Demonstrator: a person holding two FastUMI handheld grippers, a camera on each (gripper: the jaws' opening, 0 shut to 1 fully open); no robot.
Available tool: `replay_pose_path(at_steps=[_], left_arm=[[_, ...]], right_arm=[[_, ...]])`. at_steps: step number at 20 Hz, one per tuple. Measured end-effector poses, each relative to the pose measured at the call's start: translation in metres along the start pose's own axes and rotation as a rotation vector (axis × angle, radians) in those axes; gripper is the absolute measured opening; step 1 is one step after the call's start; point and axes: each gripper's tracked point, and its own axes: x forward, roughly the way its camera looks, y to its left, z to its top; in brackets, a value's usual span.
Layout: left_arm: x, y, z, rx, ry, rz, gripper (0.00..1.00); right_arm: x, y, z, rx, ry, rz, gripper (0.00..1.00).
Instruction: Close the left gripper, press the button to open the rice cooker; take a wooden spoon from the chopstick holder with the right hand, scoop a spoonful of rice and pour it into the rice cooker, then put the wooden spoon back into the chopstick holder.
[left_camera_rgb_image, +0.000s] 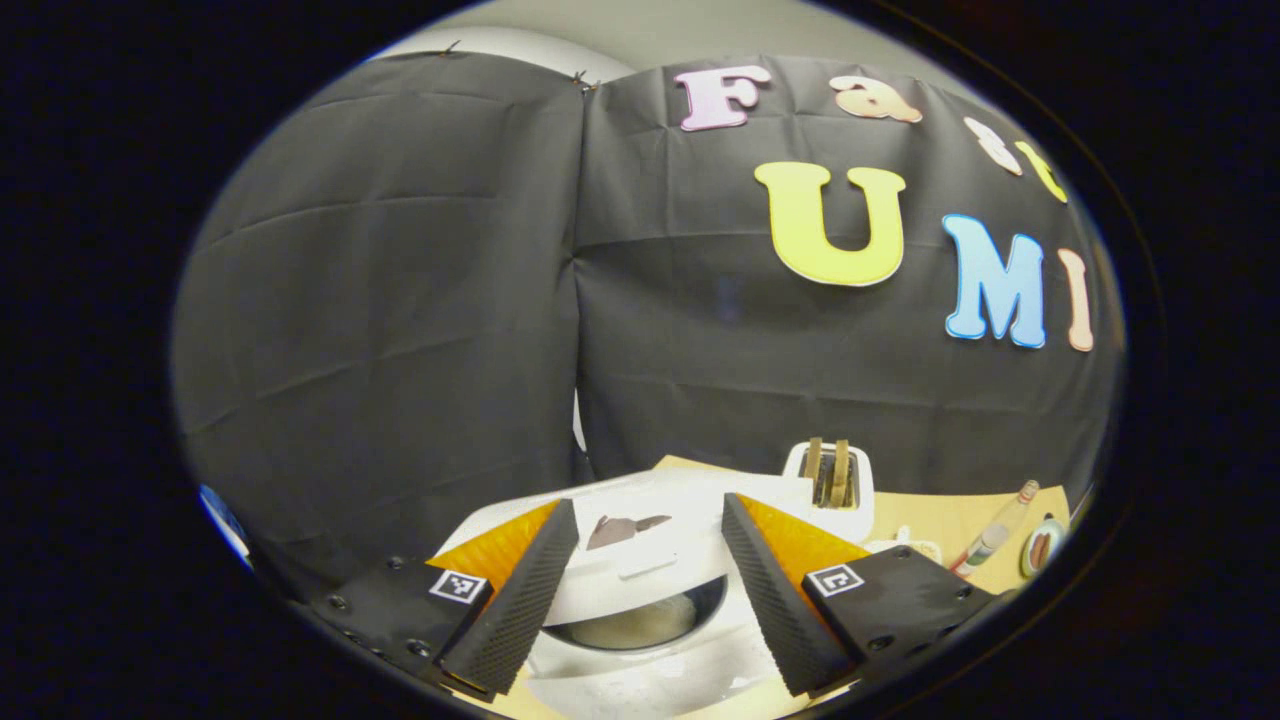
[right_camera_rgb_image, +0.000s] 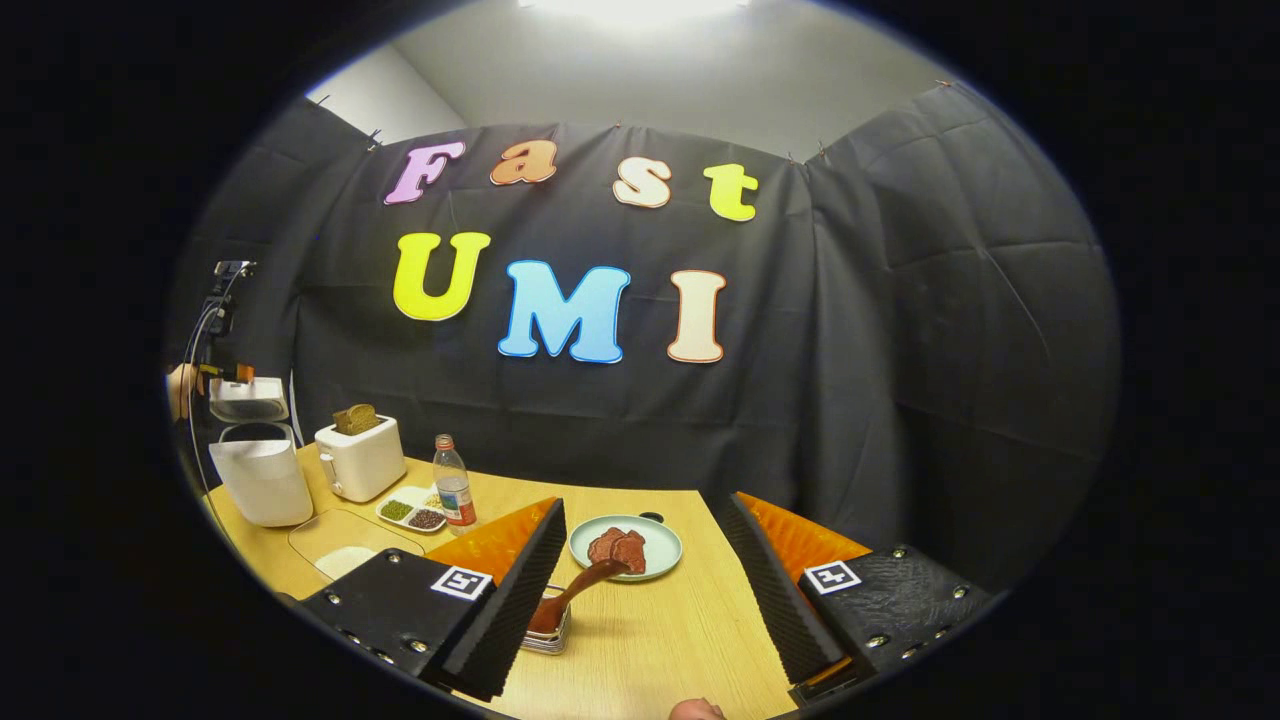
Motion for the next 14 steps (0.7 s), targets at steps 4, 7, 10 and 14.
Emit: replay_pose_path(at_steps=[4,7,10,14], left_arm=[[-0.005,-0.007,-0.030,-0.015,0.046,-0.010,1.00],[-0.006,-0.012,-0.045,0.000,0.066,-0.010,0.96],[-0.009,-0.013,-0.060,-0.005,0.091,-0.012,1.00],[-0.009,-0.016,-0.089,-0.078,0.165,-0.017,1.00]], right_arm=[[-0.002,-0.004,-0.004,-0.008,0.009,0.005,0.98],[-0.005,-0.007,-0.006,-0.017,0.012,0.012,0.98],[-0.007,-0.005,-0.007,-0.027,0.014,0.018,0.98],[-0.010,-0.007,-0.010,-0.036,0.019,0.024,0.98]])
